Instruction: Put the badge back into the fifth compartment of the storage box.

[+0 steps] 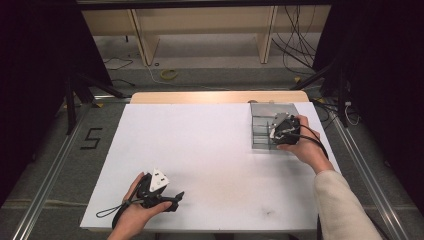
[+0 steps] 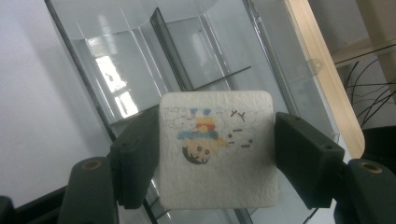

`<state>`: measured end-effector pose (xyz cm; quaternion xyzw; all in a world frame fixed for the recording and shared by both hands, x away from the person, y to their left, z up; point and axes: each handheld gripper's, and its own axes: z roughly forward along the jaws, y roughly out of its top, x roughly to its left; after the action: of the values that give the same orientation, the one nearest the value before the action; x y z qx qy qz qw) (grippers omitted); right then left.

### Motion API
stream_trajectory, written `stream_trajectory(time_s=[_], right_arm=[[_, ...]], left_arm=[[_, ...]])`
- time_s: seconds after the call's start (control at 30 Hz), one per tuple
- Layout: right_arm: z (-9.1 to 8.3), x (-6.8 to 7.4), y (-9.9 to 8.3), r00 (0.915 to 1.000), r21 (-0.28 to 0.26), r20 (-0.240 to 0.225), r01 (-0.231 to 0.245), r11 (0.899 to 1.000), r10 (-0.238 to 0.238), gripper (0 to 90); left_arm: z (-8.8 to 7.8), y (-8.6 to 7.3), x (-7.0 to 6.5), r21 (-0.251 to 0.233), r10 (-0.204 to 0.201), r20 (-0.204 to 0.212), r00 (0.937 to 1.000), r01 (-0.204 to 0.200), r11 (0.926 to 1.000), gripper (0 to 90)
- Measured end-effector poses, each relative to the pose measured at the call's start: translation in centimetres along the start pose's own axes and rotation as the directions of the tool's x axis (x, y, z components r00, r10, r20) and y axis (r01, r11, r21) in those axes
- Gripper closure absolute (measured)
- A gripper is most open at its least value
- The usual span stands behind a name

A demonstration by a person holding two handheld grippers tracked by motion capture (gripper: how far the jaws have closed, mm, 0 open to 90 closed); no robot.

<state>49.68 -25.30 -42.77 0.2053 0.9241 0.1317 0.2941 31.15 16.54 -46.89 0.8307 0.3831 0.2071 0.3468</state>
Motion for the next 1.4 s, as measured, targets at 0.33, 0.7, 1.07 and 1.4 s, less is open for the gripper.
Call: stream_trajectory(time_s=[0.33,0.7,1.07,1.4], right_arm=[[0.3,0.0,-0.1,1.0000,0.003,0.001,-0.006,1.000,0.006,33.9],[0.6,-0.1,-0.2,0.9998,0.007,-0.002,-0.020,1.000,0.020,33.9],[1.0,-0.2,-0.2,0.9999,0.014,-0.007,-0.014,1.000,0.014,33.9],[1.2,-0.2,-0.3,0.9997,0.021,-0.013,-0.021,1.000,0.021,33.8]], left_arm=[[0.0,0.0,0.0,-0.003,0.000,-0.002,1.0000,0.000,1.0000,15.5],[0.0,0.0,0.0,0.002,0.001,-0.002,1.0000,-0.001,1.0000,15.5],[0.0,0.0,0.0,0.002,0.000,-0.002,1.0000,0.000,1.0000,15.5],[0.0,0.0,0.0,0.002,0.001,-0.003,1.0000,-0.001,1.0000,15.5]])
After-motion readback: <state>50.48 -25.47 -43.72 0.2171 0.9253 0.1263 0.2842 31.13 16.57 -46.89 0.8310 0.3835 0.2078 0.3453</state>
